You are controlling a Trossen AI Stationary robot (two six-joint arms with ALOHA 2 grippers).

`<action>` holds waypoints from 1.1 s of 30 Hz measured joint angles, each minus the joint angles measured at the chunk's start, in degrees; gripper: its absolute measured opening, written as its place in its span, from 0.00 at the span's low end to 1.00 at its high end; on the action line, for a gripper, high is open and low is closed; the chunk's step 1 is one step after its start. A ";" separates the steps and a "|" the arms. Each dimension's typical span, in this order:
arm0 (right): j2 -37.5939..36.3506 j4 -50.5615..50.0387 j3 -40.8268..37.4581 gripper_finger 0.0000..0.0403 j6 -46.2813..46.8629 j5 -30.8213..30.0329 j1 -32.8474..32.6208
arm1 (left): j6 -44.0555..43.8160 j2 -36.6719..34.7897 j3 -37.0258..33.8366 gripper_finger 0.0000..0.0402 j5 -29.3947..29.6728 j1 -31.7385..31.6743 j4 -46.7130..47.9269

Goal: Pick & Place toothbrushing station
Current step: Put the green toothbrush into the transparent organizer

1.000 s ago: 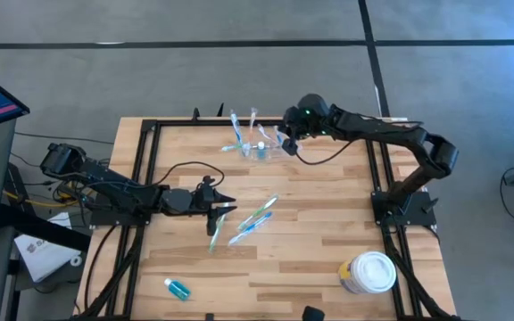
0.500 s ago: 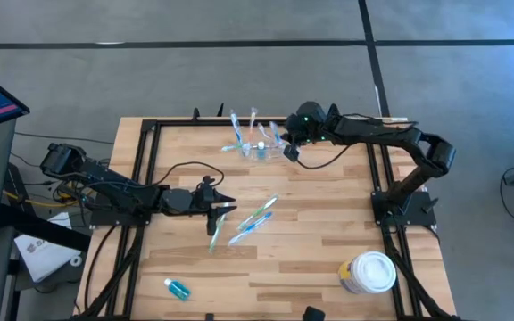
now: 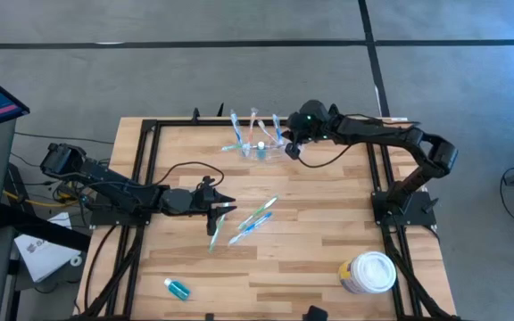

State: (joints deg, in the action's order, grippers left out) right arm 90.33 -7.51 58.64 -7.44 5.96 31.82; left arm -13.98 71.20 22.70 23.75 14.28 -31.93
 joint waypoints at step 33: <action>-9.50 1.45 0.17 0.13 1.95 7.62 -19.19 | -0.02 0.00 0.00 0.26 0.02 0.00 -0.01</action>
State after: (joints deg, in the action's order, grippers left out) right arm 80.84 -6.06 58.81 -5.50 13.57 12.63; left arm -14.00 71.20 22.70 23.77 14.28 -31.94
